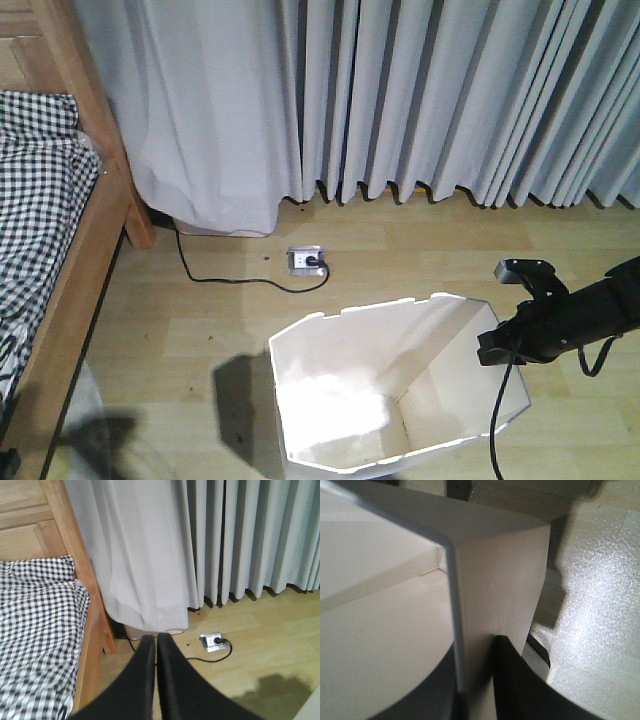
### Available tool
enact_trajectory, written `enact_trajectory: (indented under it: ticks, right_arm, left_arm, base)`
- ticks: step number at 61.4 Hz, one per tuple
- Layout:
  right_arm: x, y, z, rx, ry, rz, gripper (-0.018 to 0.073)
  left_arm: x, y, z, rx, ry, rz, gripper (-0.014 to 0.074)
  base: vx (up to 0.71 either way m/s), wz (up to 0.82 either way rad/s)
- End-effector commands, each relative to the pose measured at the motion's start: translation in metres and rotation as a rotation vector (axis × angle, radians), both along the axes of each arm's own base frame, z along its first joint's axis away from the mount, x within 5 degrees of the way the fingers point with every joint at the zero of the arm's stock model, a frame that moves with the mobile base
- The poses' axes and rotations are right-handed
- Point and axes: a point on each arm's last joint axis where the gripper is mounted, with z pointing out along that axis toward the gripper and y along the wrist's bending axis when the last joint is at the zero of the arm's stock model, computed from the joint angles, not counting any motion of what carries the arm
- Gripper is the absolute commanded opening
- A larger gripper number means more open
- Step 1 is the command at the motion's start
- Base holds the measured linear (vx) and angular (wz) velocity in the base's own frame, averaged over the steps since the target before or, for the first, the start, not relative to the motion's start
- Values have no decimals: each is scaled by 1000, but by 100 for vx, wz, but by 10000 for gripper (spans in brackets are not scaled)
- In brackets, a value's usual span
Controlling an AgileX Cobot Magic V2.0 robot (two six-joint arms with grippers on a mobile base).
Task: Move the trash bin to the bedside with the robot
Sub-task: 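Drive toward the curtains beside the bed, holding the bin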
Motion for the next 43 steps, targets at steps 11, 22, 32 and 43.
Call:
enact_trajectory:
  ticks: [11,22,32,43]
  right_arm:
    - [7,11,30,181,-39,-5,-3]
    - [7,11,30,181,-39,-5,-3]
    - [7,11,30,181,-39,-5,-3]
    - [7,11,30,181,-39,-5,-3]
  left_arm:
    - [1,0,1,-8,-72,0,-7]
    - [1,0,1,-8,-72,0,-7]
    - [1,0,1,-8,-72,0,-7]
    - [1,0,1,-8,-72,0,-7]
  base:
    - [16,-5]
    - [17,-5]
    - [16,0]
    - [14,1]
